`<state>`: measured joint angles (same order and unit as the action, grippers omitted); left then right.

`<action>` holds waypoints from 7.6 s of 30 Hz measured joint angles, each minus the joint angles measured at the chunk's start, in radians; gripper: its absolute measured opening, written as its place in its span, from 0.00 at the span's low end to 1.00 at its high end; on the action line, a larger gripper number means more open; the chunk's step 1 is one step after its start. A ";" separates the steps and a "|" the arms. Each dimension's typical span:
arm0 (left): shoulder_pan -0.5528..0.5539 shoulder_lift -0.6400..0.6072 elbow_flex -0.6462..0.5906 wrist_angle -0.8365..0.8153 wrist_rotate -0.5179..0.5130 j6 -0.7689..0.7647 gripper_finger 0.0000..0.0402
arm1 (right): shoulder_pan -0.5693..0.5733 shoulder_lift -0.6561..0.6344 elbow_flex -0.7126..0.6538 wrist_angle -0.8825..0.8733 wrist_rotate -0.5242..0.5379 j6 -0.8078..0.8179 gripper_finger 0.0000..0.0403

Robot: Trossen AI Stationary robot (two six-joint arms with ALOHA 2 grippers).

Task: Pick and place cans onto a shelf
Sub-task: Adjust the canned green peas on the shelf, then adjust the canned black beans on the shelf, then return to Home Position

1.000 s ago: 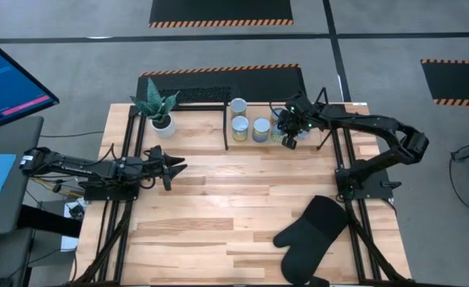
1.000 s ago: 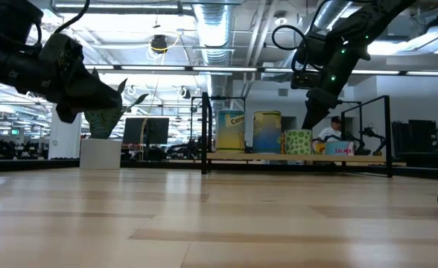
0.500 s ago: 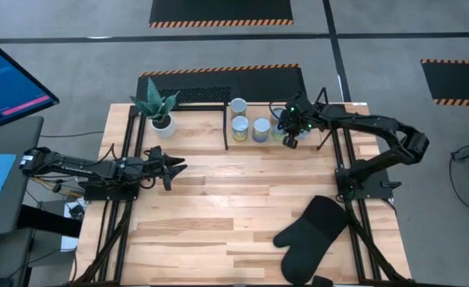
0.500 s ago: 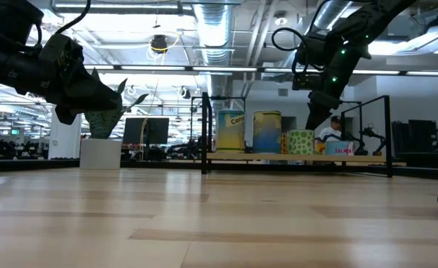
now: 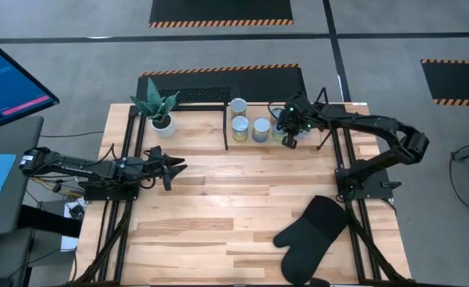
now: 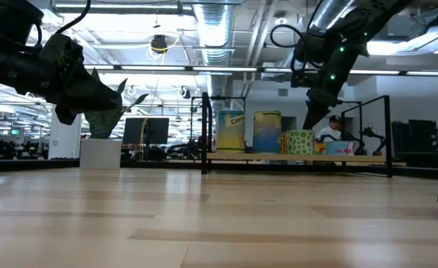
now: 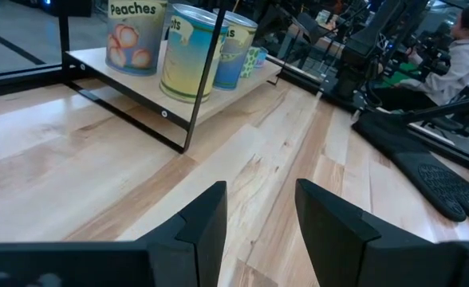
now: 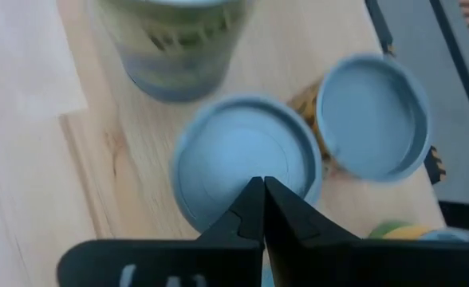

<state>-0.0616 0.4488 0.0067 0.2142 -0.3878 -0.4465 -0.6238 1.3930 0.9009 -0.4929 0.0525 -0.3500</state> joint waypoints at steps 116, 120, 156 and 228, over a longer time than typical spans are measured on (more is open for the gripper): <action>0.000 0.000 0.000 -0.046 -0.010 -0.039 0.35 | -0.044 -0.236 0.061 0.023 0.027 0.263 0.08; 0.000 0.000 0.000 -0.037 0.002 -0.041 0.35 | 0.034 -0.333 0.061 -0.115 0.025 0.351 0.08; -0.001 -0.059 0.000 -0.014 0.157 0.024 0.35 | 0.297 -1.047 -0.821 0.596 -0.333 0.516 0.09; -0.164 -0.068 0.000 -0.132 0.063 0.304 0.35 | 0.294 -1.150 -0.896 0.545 -0.278 0.491 0.09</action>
<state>-0.2259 0.3807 0.0067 0.0820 -0.3247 -0.1425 -0.3294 0.2426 0.0051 0.0521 -0.2260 0.1406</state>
